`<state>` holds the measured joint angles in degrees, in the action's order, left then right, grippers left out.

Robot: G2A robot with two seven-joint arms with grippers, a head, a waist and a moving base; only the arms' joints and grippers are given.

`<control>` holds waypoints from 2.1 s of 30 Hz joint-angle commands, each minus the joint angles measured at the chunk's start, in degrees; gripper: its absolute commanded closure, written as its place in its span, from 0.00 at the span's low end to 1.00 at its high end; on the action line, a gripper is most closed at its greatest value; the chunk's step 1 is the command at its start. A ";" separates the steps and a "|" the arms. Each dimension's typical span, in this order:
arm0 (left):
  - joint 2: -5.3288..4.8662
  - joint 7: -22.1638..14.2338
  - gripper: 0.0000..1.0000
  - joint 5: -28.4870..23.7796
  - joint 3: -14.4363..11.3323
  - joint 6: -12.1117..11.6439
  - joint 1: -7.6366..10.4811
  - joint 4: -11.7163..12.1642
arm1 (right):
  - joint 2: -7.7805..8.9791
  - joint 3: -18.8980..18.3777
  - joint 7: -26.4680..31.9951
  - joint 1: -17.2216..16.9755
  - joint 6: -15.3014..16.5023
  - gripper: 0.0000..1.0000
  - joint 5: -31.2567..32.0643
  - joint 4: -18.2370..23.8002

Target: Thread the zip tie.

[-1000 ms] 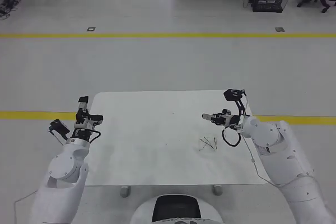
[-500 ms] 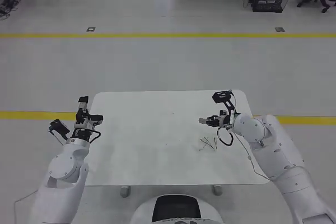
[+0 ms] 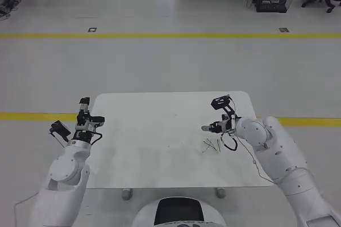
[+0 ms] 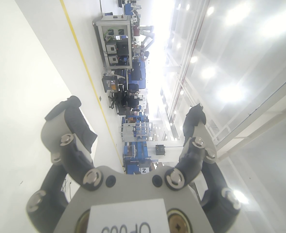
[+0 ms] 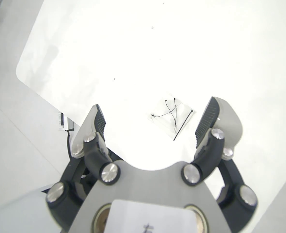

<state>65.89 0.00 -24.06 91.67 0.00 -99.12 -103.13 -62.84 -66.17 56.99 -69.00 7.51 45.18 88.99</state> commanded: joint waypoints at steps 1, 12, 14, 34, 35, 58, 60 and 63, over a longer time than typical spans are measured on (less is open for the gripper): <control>0.00 0.00 0.00 0.00 0.00 0.00 0.00 0.00 | 0.04 0.11 0.30 0.16 0.21 0.00 0.61 -0.08; 0.00 0.00 0.00 0.00 0.00 0.00 0.00 0.00 | 0.03 0.74 0.39 -0.18 1.07 0.00 1.14 0.13; 0.00 0.00 0.00 0.00 0.00 0.00 0.00 0.00 | 0.02 1.39 0.38 -0.28 2.18 0.00 1.46 0.11; 0.00 0.00 0.00 0.00 0.00 0.00 0.00 0.00 | -0.12 4.61 2.86 0.12 5.08 0.00 3.63 -1.44; 0.00 0.00 0.00 0.00 0.00 0.00 0.00 0.00 | -0.15 4.88 3.51 0.51 4.91 0.00 4.10 -1.75; 0.00 0.00 0.00 0.00 0.00 0.00 0.00 0.00 | -0.21 7.39 5.40 0.95 6.99 0.00 6.82 -2.85; 0.00 0.00 0.00 0.00 0.00 0.00 0.00 0.00 | -0.25 7.72 5.68 1.32 7.03 0.00 7.17 -3.18; 0.00 0.00 0.00 0.00 0.00 0.00 0.00 0.00 | -0.24 7.71 5.71 1.36 6.84 0.00 7.34 -3.27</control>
<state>65.89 0.00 -24.06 91.67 0.00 -99.12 -103.13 -63.09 -58.44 62.72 -67.63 14.36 52.55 85.71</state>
